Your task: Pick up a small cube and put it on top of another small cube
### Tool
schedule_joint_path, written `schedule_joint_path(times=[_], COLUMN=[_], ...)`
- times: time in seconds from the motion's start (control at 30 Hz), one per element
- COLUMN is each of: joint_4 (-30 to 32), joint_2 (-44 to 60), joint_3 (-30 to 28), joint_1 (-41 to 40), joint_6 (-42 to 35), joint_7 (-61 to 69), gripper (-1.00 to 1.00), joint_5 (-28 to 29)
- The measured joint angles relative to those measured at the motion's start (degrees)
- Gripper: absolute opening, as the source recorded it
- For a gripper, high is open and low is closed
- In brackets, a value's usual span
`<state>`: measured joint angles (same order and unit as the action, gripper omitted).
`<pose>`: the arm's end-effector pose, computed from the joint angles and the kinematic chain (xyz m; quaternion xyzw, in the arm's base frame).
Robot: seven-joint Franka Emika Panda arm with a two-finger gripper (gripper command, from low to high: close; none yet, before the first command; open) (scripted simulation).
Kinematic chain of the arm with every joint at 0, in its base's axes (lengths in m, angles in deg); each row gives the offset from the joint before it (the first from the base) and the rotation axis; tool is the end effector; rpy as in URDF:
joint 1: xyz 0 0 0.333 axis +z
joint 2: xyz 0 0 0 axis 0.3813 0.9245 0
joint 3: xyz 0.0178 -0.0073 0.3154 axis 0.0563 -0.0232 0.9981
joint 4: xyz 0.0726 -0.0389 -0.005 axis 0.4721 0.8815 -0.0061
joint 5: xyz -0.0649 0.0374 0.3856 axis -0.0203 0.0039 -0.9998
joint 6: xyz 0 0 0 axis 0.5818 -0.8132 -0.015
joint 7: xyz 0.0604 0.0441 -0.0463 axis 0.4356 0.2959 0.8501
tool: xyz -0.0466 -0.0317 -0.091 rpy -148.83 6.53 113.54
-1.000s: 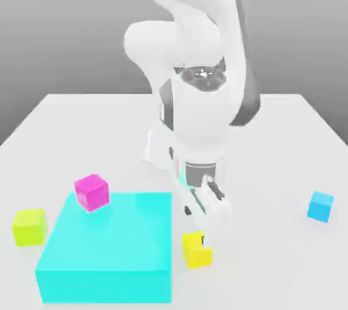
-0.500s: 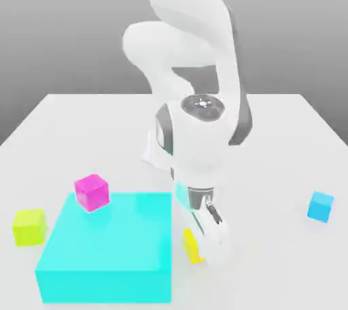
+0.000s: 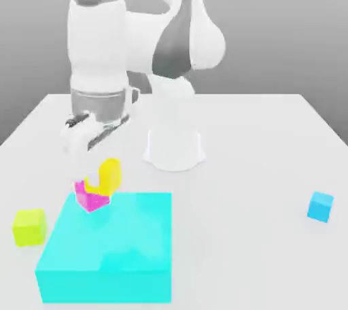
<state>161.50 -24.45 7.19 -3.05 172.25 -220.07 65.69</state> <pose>0.3424 -0.1533 0.3241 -0.1146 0.9929 -0.0267 0.0157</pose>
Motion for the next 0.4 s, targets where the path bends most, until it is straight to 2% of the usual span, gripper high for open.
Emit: schedule_joint_path(times=[0.1, 0.27, 0.3, 0.4], joint_4=[2.3, 5.4, 5.7, 5.7], joint_2=[-3.9, 3.9, 5.3, 5.3], joint_3=[-1.2, -1.3, -1.3, -1.3], joint_1=[-2.9, -3.1, -3.1, -3.1], joint_6=[-3.6, 6.3, 8.1, 8.1], joint_7=[-5.2, -6.6, -6.6, -6.6], gripper=[-1.00, -1.00, 1.00, 1.00], joint_5=[-1.3, -1.8, -1.9, -1.9])
